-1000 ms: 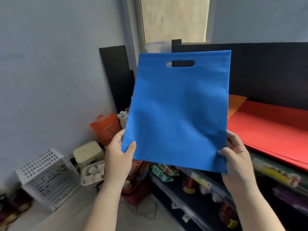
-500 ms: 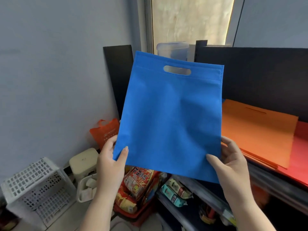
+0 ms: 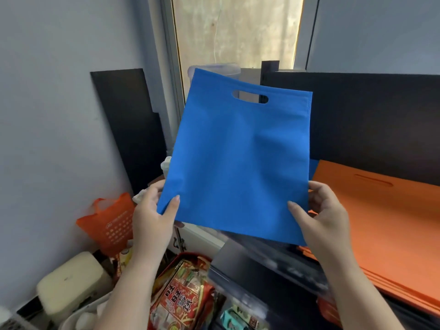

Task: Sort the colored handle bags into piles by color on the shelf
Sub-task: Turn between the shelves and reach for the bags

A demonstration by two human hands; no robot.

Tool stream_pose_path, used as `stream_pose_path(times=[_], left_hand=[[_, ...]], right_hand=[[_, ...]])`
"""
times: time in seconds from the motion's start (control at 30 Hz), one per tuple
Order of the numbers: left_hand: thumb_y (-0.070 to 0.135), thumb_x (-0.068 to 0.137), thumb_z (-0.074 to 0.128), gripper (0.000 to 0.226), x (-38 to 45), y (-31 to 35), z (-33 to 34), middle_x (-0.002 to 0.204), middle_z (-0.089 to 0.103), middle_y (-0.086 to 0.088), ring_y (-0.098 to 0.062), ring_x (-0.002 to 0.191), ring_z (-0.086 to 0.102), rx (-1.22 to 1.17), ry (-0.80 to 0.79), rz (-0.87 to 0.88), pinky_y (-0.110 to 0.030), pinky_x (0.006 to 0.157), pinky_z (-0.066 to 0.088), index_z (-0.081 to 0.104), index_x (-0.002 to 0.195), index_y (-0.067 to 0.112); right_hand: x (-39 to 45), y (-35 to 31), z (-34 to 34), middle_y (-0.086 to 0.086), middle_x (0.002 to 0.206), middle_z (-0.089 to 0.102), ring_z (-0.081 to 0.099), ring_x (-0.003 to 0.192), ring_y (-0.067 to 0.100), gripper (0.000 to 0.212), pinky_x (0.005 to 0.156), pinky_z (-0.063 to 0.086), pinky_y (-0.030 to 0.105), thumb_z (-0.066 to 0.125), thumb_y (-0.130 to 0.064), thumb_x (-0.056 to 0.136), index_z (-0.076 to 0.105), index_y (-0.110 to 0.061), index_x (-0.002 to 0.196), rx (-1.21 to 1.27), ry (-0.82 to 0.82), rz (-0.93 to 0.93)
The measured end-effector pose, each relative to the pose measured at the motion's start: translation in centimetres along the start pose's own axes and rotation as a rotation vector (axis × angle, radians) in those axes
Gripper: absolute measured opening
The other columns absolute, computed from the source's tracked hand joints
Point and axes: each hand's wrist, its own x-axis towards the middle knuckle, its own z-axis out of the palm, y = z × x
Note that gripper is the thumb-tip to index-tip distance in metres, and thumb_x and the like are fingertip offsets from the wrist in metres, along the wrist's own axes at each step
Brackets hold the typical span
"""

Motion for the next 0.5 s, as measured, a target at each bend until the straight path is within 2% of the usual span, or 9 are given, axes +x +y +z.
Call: stream_pose_path(times=[0.07, 0.17, 0.27, 0.37, 0.43, 0.5], left_hand=[[0.013, 0.090, 0.061, 0.022, 2.0, -0.5, 1.0, 0.094, 0.064, 0.012, 0.000, 0.085, 0.062, 0.005, -0.034, 0.033, -0.006, 0.058, 0.047, 0.057, 0.110, 0.023], [0.012, 0.089, 0.063, 0.025, 4.8, -1.6, 2.6, 0.090, 0.060, 0.024, 0.009, 0.083, 0.061, 0.030, -0.109, 0.092, -0.006, 0.060, 0.046, 0.056, 0.105, 0.029], [0.012, 0.087, 0.065, 0.027, 7.1, -3.3, 4.4, 0.092, 0.060, 0.022, -0.003, 0.088, 0.061, 0.066, -0.232, 0.078, -0.019, 0.071, 0.049, 0.056, 0.105, 0.030], [0.012, 0.086, 0.067, 0.028, 8.5, -4.9, 5.9, 0.102, 0.064, 0.008, -0.006, 0.096, 0.056, 0.186, -0.376, 0.060, -0.019, 0.074, 0.043, 0.062, 0.113, 0.017], [0.014, 0.084, 0.069, 0.029, 9.0, -5.7, 6.5, 0.106, 0.065, 0.003, -0.009, 0.095, 0.056, 0.278, -0.469, 0.060, -0.022, 0.073, 0.040, 0.063, 0.113, 0.016], [0.014, 0.080, 0.072, 0.034, 9.5, -6.2, 6.8, 0.104, 0.063, -0.002, -0.012, 0.090, 0.052, 0.316, -0.554, 0.065, -0.024, 0.074, 0.038, 0.063, 0.113, 0.013]], right_hand=[[1.1, 0.5, 0.3, -0.014, 0.078, 0.061, 0.056, 0.068, 0.000, 0.038, 0.057, 0.042, 0.015, 0.070, 0.000, 0.080, 0.055, -0.031, 0.097, -0.109, 0.033, -0.007], [2.5, 1.3, 0.8, -0.002, 0.078, 0.060, 0.053, 0.067, 0.009, 0.040, 0.058, 0.038, 0.014, 0.072, -0.006, 0.080, 0.059, -0.014, 0.117, -0.306, 0.056, 0.031], [3.4, 1.9, 1.3, 0.003, 0.075, 0.058, 0.048, 0.063, 0.007, 0.051, 0.057, 0.037, 0.013, 0.072, -0.009, 0.081, 0.054, -0.010, 0.129, -0.463, 0.023, 0.109], [3.8, 2.0, 1.7, -0.009, 0.067, 0.047, 0.042, 0.059, 0.001, 0.051, 0.051, 0.036, 0.010, 0.070, -0.010, 0.084, 0.051, -0.007, 0.131, -0.601, -0.024, 0.209], [3.9, 2.2, 1.9, -0.016, 0.068, 0.042, 0.041, 0.060, 0.000, 0.039, 0.045, 0.034, 0.014, 0.067, -0.013, 0.086, 0.054, -0.011, 0.123, -0.685, -0.063, 0.286], [3.7, 2.4, 2.1, -0.016, 0.069, 0.038, 0.040, 0.062, 0.004, 0.037, 0.047, 0.028, 0.017, 0.067, -0.017, 0.086, 0.053, -0.013, 0.121, -0.766, -0.098, 0.367]])
